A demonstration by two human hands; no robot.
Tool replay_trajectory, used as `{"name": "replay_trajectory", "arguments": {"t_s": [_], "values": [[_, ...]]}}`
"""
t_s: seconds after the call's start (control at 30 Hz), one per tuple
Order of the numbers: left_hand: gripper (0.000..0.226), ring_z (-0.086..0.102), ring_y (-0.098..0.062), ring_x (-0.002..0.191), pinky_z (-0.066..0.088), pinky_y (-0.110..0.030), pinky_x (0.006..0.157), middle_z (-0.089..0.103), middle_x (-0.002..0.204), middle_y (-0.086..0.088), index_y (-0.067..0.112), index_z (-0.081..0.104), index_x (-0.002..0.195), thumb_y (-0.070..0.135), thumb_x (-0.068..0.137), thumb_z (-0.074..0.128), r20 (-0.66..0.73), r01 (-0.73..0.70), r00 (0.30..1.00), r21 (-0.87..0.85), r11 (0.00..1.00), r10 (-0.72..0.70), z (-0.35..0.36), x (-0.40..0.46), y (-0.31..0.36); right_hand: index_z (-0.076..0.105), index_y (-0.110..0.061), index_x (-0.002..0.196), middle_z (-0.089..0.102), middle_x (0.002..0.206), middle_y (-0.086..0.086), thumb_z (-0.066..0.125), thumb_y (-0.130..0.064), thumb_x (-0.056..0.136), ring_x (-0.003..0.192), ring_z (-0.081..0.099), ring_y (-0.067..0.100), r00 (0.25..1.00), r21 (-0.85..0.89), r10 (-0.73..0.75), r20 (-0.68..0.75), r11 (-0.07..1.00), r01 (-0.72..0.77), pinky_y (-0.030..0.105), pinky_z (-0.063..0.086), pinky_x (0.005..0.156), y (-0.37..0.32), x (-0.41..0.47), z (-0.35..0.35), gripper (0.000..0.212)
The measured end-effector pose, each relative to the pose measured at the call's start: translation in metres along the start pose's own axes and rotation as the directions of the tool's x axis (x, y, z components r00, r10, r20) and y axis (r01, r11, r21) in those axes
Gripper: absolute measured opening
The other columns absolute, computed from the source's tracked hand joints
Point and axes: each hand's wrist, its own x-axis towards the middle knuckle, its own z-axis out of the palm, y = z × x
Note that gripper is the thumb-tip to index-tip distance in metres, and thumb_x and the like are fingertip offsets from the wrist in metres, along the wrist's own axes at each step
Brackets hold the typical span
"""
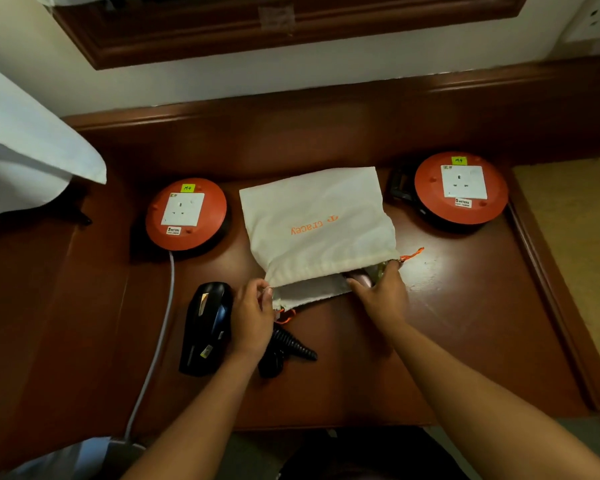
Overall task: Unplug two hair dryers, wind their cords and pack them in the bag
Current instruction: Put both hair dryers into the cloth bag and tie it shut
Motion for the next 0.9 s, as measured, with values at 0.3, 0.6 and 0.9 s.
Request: {"name": "replay_trajectory", "arguments": {"t_s": [0.3, 0.6, 0.9], "values": [[0.047, 0.034, -0.027, 0.134, 0.033, -0.043, 0.111, 0.042, 0.141, -0.01, 0.014, 0.044, 0.135, 0.029, 0.091, 0.039, 0.475, -0.532, 0.799, 0.273, 0.802, 0.368, 0.054, -0.049, 0.028, 0.037, -0.005, 0.132, 0.044, 0.132, 0.017, 0.078, -0.033, 0.074, 0.12, 0.046, 0.031, 0.994, -0.056, -0.041, 0.105, 0.997, 0.047, 0.034, 0.041, 0.092, 0.017, 0.004, 0.001, 0.076], [0.064, -0.007, -0.023, 0.148, 0.001, -0.042, 0.12, -0.004, 0.161, 0.0, 0.017, 0.003, 0.153, 0.041, 0.101, 0.031, 0.672, -0.461, 0.74, 0.472, 0.751, 0.032, 0.094, -0.032, 0.034, 0.042, -0.013, 0.137, 0.053, 0.124, 0.011, 0.068, -0.028, 0.084, 0.107, 0.052, 0.025, 0.963, -0.215, -0.163, 0.216, 0.954, 0.21, 0.029, 0.042, 0.083, 0.041, -0.012, 0.0, 0.061], [0.064, -0.008, -0.021, 0.148, 0.004, -0.04, 0.118, -0.008, 0.161, 0.003, 0.019, 0.003, 0.153, 0.039, 0.1, 0.033, 0.712, -0.521, 0.698, 0.426, 0.74, 0.082, 0.074, -0.061, 0.012, 0.059, -0.009, 0.103, 0.062, 0.095, 0.007, 0.065, -0.022, 0.08, 0.084, 0.058, 0.023, 0.977, -0.199, -0.205, 0.052, 0.957, 0.211, 0.037, 0.049, 0.069, 0.014, 0.005, 0.012, 0.027]]}}
